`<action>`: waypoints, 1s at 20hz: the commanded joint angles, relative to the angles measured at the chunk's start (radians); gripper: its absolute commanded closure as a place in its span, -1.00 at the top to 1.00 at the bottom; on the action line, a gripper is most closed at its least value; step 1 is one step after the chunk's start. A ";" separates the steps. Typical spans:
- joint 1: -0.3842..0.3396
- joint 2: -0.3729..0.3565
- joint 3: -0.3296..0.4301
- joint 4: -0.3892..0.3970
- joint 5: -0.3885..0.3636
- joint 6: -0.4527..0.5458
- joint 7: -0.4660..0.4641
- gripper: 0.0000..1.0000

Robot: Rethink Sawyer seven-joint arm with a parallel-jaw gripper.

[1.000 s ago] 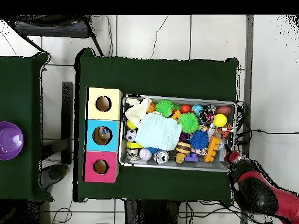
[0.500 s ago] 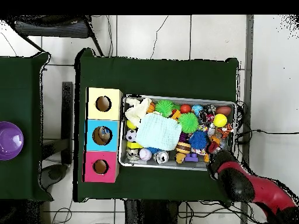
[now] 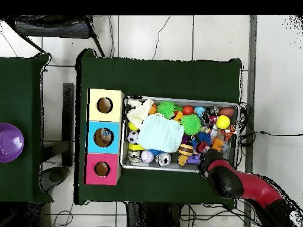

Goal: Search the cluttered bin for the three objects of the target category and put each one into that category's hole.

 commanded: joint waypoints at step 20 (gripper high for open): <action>0.011 -0.225 0.001 -0.060 0.084 0.255 -0.040 1.00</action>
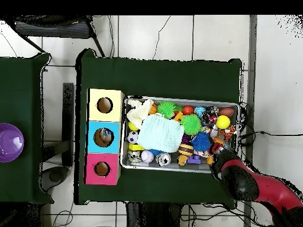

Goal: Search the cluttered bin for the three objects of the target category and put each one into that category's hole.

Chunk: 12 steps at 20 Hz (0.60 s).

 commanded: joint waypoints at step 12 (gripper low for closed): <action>-0.056 0.201 0.037 -0.200 -0.032 0.091 -0.087 1.00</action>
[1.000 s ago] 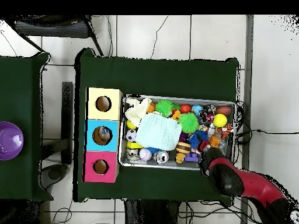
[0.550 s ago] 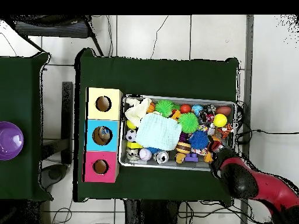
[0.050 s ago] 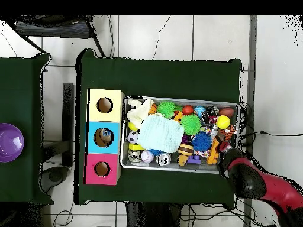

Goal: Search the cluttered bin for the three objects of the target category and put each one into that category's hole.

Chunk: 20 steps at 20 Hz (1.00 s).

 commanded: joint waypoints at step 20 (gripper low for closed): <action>0.038 0.225 -0.035 -0.254 -0.101 0.105 -0.116 1.00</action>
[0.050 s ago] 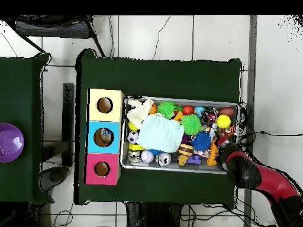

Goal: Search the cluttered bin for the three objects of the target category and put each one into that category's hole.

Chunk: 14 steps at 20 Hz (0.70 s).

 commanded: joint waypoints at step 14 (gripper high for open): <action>0.024 -0.115 -0.033 0.079 0.026 0.351 -0.128 1.00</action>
